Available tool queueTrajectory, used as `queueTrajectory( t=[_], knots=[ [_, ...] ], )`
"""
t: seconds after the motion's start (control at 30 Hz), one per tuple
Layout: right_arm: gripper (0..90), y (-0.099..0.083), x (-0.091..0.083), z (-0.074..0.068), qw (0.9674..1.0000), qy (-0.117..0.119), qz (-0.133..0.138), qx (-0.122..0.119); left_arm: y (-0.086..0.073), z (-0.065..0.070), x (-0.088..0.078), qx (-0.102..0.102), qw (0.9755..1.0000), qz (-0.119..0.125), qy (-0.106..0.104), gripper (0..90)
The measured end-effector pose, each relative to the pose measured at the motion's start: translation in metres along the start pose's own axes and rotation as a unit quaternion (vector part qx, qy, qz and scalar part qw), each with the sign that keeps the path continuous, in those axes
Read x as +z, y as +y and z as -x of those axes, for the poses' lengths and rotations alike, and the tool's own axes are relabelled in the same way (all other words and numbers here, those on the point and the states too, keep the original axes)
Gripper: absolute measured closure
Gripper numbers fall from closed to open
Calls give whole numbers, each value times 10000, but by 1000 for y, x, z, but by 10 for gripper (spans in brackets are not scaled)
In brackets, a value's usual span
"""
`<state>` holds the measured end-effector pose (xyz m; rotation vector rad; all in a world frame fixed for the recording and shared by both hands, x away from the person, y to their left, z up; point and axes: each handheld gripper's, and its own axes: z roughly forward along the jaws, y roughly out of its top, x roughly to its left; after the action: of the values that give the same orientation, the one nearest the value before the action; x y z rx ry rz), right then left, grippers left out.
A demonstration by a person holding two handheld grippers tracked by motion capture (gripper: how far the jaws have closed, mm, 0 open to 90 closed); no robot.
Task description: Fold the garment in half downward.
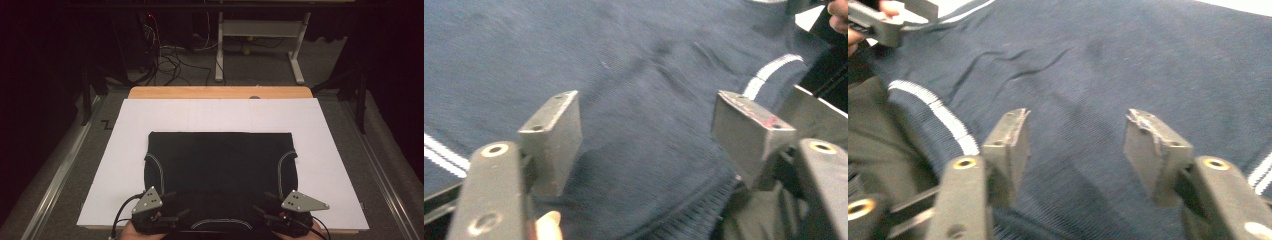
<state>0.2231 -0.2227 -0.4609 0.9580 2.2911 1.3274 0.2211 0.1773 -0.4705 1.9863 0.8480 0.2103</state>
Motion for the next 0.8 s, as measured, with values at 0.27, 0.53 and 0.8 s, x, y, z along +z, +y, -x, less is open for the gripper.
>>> queueTrajectory(
  t=[0.27, 0.53, 0.8],
  knots=[
    [164, 3, 0, 24, 9970, -632, 316, 312, 5, -30, -12, -201, 9993, 131, 283, 31],
    [2, 4, 7, 46, 9939, -940, 218, 541, 1, -60, -22, -335, 9962, 203, 782, 0],
    [2, 13, 6, 49, 9924, -996, 464, 552, -4, -75, -29, -572, 9940, 300, 878, 0]
  ],
)
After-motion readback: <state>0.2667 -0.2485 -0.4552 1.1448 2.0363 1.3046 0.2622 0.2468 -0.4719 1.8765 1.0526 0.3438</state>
